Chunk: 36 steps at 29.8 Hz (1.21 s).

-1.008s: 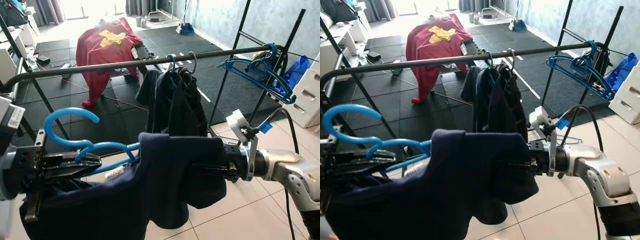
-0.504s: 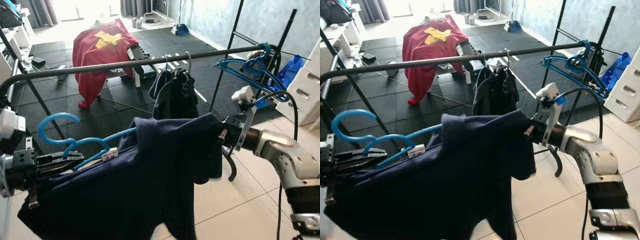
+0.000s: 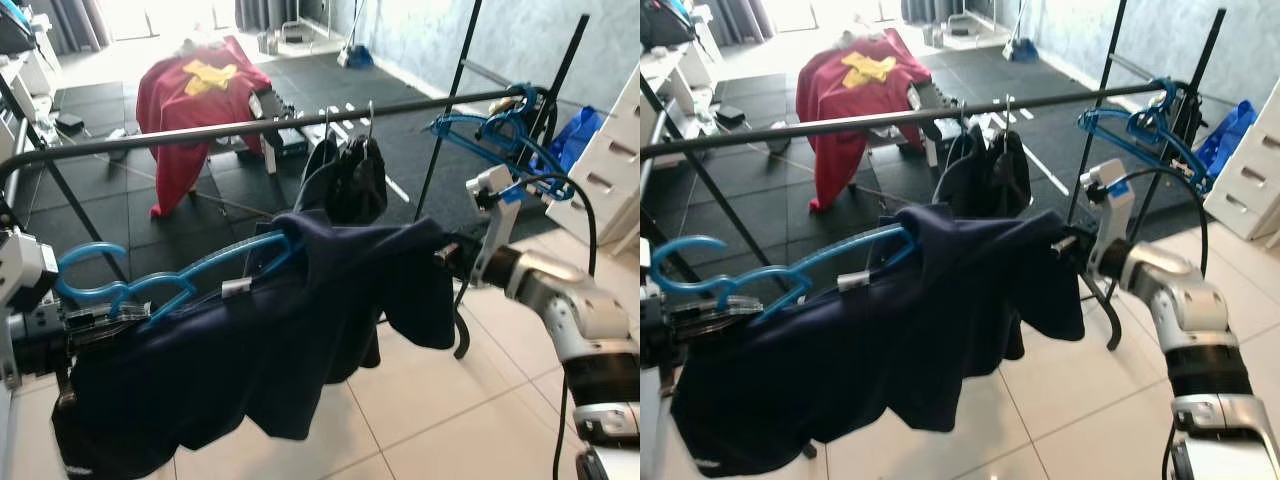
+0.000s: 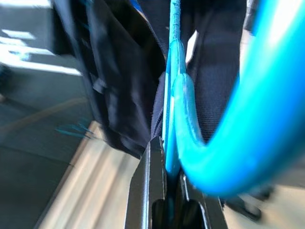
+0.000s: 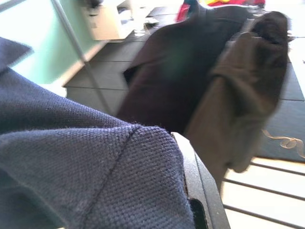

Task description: Hang hanger

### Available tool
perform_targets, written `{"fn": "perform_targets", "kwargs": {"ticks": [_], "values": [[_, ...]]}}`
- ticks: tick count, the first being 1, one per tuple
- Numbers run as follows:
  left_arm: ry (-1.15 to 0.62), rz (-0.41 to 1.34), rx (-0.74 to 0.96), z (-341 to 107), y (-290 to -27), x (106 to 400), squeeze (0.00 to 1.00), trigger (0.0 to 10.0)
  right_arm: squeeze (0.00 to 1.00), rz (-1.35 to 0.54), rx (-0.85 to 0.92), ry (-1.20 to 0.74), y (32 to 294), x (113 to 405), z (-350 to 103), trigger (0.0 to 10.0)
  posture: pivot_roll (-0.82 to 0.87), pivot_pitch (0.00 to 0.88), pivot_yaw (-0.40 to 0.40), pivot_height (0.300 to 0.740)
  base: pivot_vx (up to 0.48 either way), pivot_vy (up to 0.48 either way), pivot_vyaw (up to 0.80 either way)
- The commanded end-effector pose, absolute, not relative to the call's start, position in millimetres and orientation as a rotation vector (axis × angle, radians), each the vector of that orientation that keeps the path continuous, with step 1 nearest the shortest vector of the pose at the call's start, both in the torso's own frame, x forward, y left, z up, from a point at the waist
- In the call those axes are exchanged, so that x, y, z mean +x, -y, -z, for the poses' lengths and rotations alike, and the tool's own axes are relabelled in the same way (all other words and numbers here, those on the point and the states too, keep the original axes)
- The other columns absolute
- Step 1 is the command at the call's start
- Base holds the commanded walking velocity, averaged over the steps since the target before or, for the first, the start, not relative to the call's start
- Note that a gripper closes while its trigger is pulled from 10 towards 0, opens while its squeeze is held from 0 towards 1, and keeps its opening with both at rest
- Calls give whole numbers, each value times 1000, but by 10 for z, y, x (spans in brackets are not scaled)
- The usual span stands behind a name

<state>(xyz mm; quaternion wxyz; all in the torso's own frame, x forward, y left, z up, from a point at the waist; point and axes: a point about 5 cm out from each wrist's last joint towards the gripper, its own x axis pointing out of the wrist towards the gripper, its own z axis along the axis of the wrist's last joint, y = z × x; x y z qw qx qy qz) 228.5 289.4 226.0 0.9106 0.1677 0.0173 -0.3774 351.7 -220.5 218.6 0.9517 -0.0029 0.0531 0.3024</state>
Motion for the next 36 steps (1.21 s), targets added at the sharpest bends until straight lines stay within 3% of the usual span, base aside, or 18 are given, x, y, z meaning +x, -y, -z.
{"fn": "perform_targets", "kwargs": {"ticks": [1,4,10,11,14,15,17,19,20,21,24,27,35,36], "values": [[-96,543,344,-2139,-3191,2328,0,10000,0,-349,-26,-101,2607,3535,-2206,0,-94,66,13,740,0,0,0],[-21,423,290,-2165,-3212,2423,0,10000,0,-374,-29,-135,2540,3530,-2128,0,-94,69,13,740,0,0,0],[135,370,144,-2252,-3074,2508,0,10000,0,-483,-38,-188,2312,3491,-1998,0,-91,67,9,740,0,0,0],[255,345,38,-2334,-2956,2561,0,10000,0,-555,-33,-195,2159,3464,-1945,0,-85,66,8,740,0,0,0],[355,315,-66,-2403,-2864,2611,0,10000,0,-611,-27,-193,2039,3446,-1916,0,-84,66,9,740,0,0,0],[496,254,-269,-2465,-2682,2696,0,10000,0,-690,-9,-174,1869,3421,-1911,0,-82,57,7,740,0,0,0],[496,254,-269,-2465,-2682,2696,0,10000,0,-690,-9,-174,1869,3421,-1911,0,-82,57,7,740,0,0,0],[621,157,-628,-2475,-2356,2838,0,10000,0,-773,24,-147,1658,3409,-1903,0,-86,42,2,740,0,0,0],[621,157,-628,-2475,-2356,2838,0,10000,0,-773,24,-147,1658,3409,-1903,0,-86,42,2,740,0,0,0],[627,119,-746,-2444,-2217,2898,0,10000,0,-791,33,-146,1594,3409,-1879,0,-85,37,1,740,0,0,0],[627,119,-746,-2444,-2217,2898,0,10000,0,-791,33,-146,1594,3409,-1879,0,-85,37,1,740,0,0,0],[615,48,-857,-2400,-2092,2992,0,10000,0,-801,39,-159,1525,3403,-1806,0,-79,29,1,740,0,0,0],[632,2,-840,-2468,-2113,3025,0,10000,0,-778,30,-195,1514,3389,-1694,0,-83,33,2,740,0,0,0],[523,-105,-530,-2325,-2328,2969,0,10000,0,-644,29,-251,1699,3402,-1466,10000,-83,41,0,740,0,0,0]]}}
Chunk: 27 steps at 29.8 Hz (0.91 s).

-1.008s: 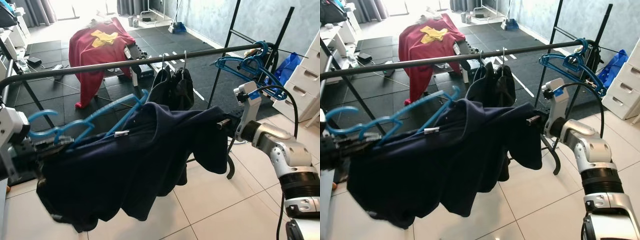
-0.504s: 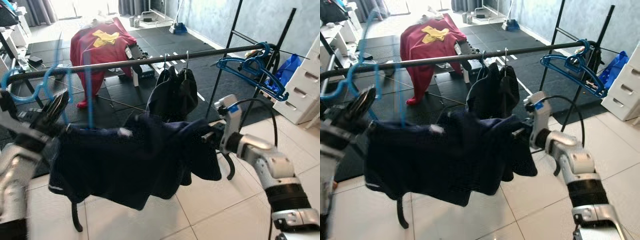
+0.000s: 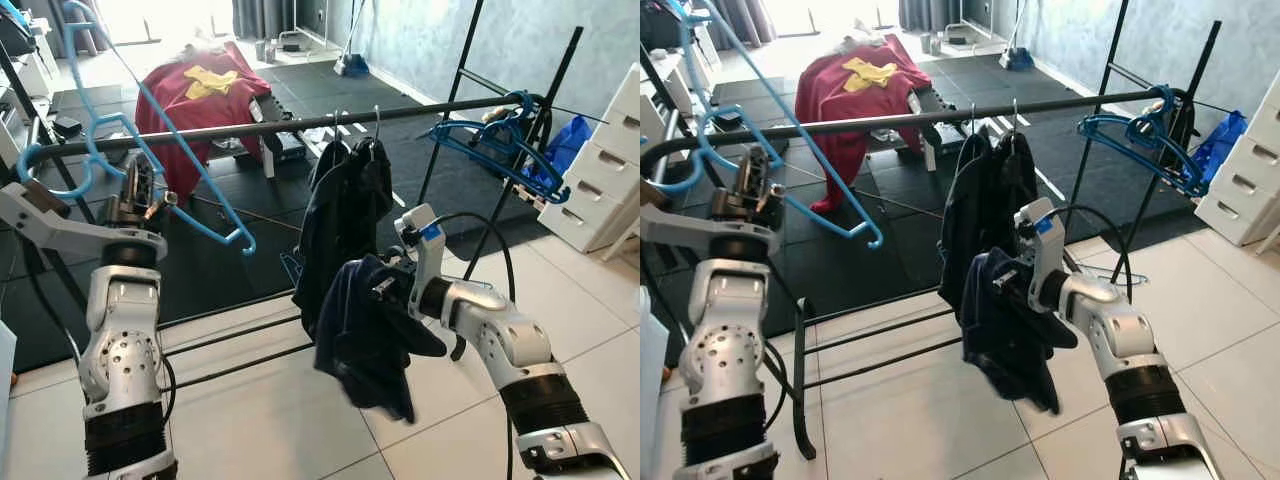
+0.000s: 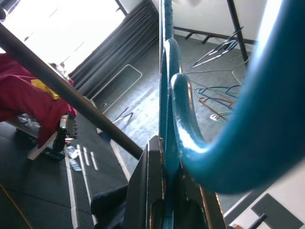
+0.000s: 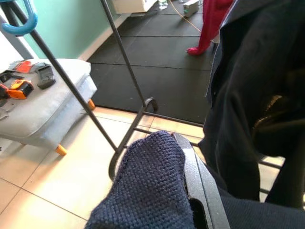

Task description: Hang hanger

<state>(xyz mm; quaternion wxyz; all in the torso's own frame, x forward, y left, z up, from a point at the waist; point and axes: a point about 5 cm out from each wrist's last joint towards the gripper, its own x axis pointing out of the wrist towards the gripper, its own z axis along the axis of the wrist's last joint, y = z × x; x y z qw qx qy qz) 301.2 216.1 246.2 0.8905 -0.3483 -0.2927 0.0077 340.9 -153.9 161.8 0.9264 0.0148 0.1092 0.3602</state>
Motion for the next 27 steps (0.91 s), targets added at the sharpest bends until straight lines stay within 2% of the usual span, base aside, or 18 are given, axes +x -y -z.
{"fn": "perform_targets", "kwargs": {"ticks": [1,2,3,4,5,6,7,8,9,10,11,12,15,17,19,23,27], "values": [[523,-105,-530,-2325,-2328,2969,0,10000,0,-644,29,-251,1699,3402,-1466,10000,-83,41,0,740,0,0,0],[447,-139,-385,-2211,-2400,2932,0,10000,0,-600,35,-268,1766,3397,-1386,10000,-83,41,0,740,0,0,0],[447,-139,-385,-2211,-2400,2932,0,10000,0,-600,35,-268,1766,3397,-1386,10000,-83,41,0,740,0,0,0],[306,-195,-267,-1964,-2461,2872,0,10000,0,-575,42,-283,1804,3365,-1294,10000,-79,47,1,740,0,0,0],[306,-195,-267,-1964,-2461,2872,0,10000,0,-575,42,-283,1804,3365,-1294,10000,-79,47,1,740,0,0,0],[164,-241,-147,-1689,-2490,2769,0,10000,0,-566,39,-289,1801,3318,-1213,10000,-76,51,0,740,0,0,800],[164,-241,-147,-1689,-2490,2769,0,10000,0,-566,39,-289,1801,3318,-1213,10000,-76,51,0,740,0,0,800],[17,-295,-63,-1355,-2499,2597,0,10000,0,-559,31,-296,1785,3259,-1129,10000,-75,52,0,740,0,0,800],[17,-295,-63,-1355,-2499,2597,0,10000,0,-559,31,-296,1785,3259,-1129,10000,-75,52,0,740,0,0,800],[-99,-338,-51,-1070,-2475,2371,0,10000,0,-552,42,-298,1767,3201,-1071,10000,-74,61,-1,740,0,0,800],[-99,-338,-51,-1070,-2475,2371,0,10000,0,-552,42,-298,1767,3201,-1071,10000,-74,61,-1,740,0,0,800],[-163,-366,-40,-883,-2427,2168,0,10000,0,-553,55,-297,1742,3156,-1039,10000,-73,65,-1,740,0,0,788],[-163,-366,-40,-883,-2427,2168,0,10000,0,-553,55,-297,1742,3156,-1039,10000,-73,65,-1,740,0,0,788],[-166,-379,-41,-749,-2306,1888,0,10000,0,-551,65,-297,1714,3118,-989,10000,-63,63,-12,740,0,0,769],[-166,-379,-41,-749,-2306,1888,0,10000,0,-551,65,-297,1714,3118,-989,10000,-63,63,-12,740,0,0,763],[-162,-325,80,-681,-2260,1746,0,10000,0,-519,55,-289,1771,3194,-967,10000,-50,60,-20,740,0,0,739],[-215,-373,63,-553,-2329,1729,0,10000,0,-490,45,-288,1824,3233,-950,10000,-43,58,-24,740,0,0,731]]}}
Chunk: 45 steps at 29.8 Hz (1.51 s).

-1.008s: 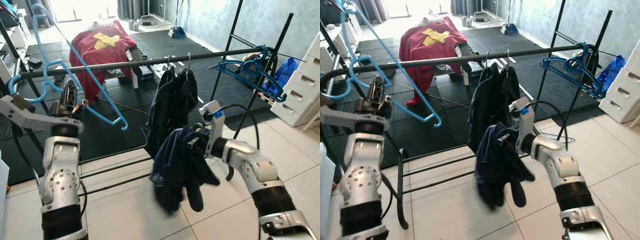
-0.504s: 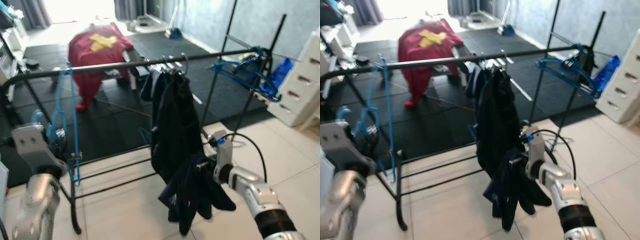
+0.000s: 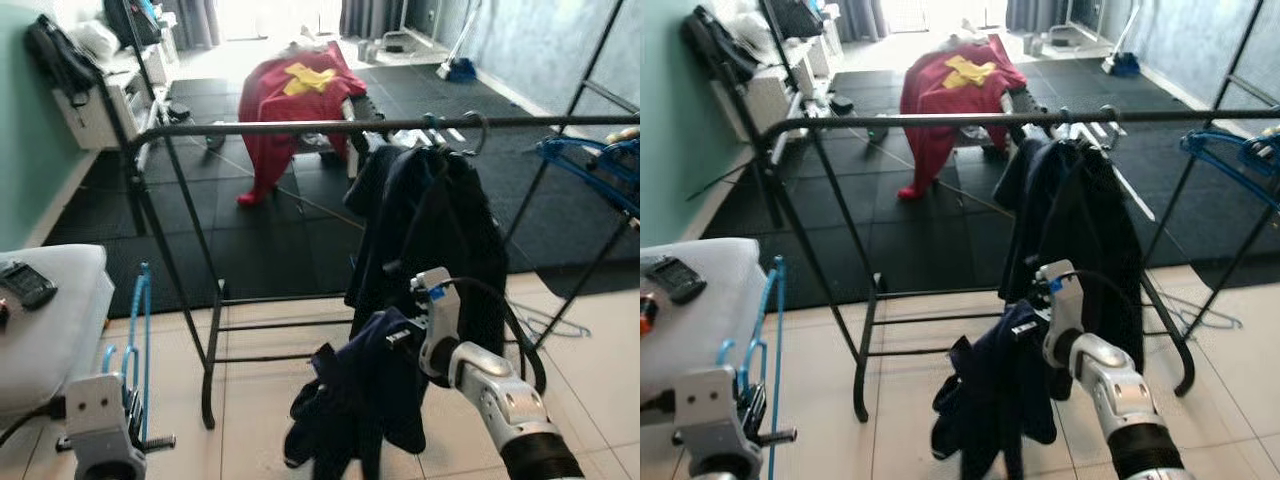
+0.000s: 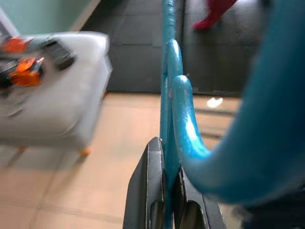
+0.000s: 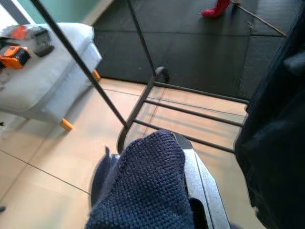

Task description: Hang hanger

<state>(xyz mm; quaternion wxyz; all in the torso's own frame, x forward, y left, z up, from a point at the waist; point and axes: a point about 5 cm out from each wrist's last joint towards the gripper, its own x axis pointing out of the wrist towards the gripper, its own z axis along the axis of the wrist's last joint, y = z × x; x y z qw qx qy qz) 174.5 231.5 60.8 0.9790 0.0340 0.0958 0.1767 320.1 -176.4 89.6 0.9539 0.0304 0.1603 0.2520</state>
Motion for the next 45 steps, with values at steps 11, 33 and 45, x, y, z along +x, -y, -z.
{"fn": "perform_targets", "kwargs": {"ticks": [11,33,45], "values": [[-296,-437,-55,-236,-2226,1676,0,10000,0,-320,144,-401,2029,3031,-497,10000,-46,69,-32,740,-99,0,723],[-272,-329,-301,-10,-2356,1515,0,10000,0,-195,241,-505,2245,2675,-2,10000,-27,97,-36,740,-14,0,697],[-285,-194,-368,2,-2330,1528,0,10000,0,-195,253,-515,2250,2685,19,10000,-13,116,-40,740,0,0,683]]}}
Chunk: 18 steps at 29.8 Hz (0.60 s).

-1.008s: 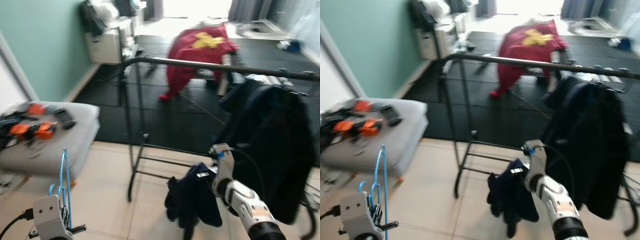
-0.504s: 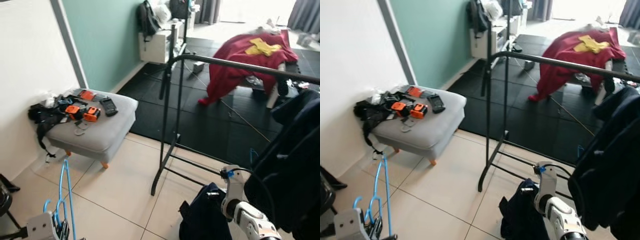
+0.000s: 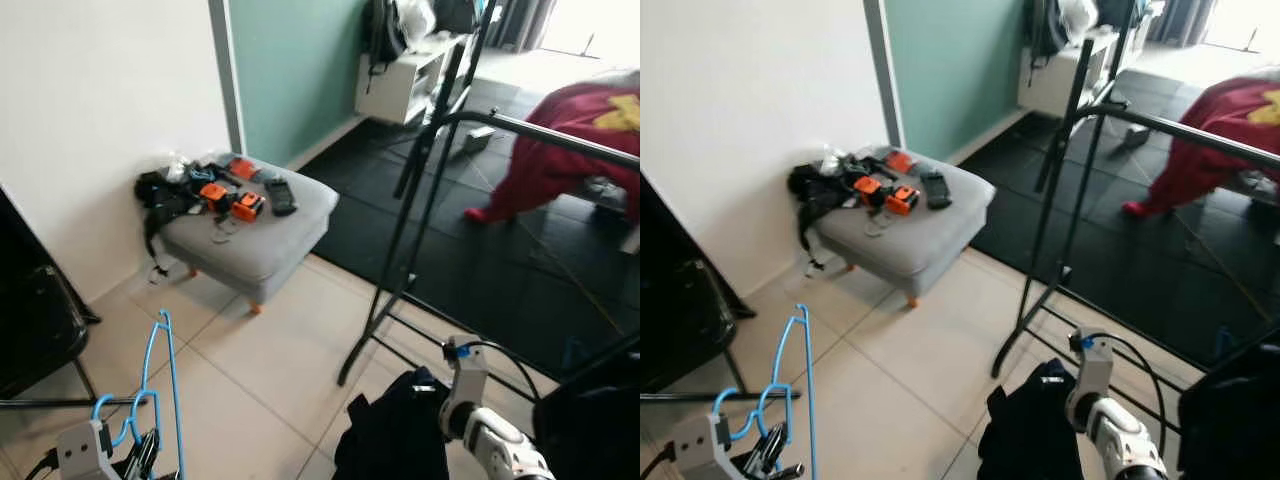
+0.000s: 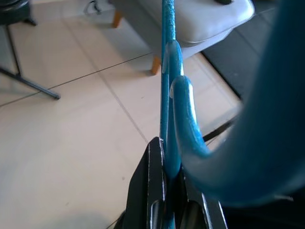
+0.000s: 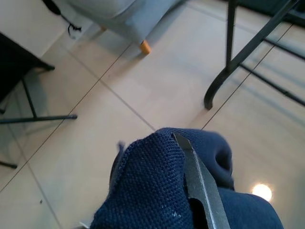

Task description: Hang hanger

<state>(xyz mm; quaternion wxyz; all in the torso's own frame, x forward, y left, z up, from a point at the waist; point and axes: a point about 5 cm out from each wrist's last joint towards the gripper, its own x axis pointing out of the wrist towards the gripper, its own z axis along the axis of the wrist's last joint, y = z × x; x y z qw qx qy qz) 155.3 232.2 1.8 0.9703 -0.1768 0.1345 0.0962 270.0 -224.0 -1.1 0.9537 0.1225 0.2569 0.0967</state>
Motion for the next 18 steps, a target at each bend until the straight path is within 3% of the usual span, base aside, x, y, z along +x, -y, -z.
{"fn": "perform_targets", "kwargs": {"ticks": [1,18], "values": [[-281,-197,-375,0,-2336,1521,0,10000,0,-194,255,-520,2259,2684,26,10000,-6,121,-43,740,0,0,681],[-296,-239,-393,104,-2493,1462,0,10000,0,-193,257,-532,2284,2668,58,10000,-18,137,-37,740,0,0,685]]}}
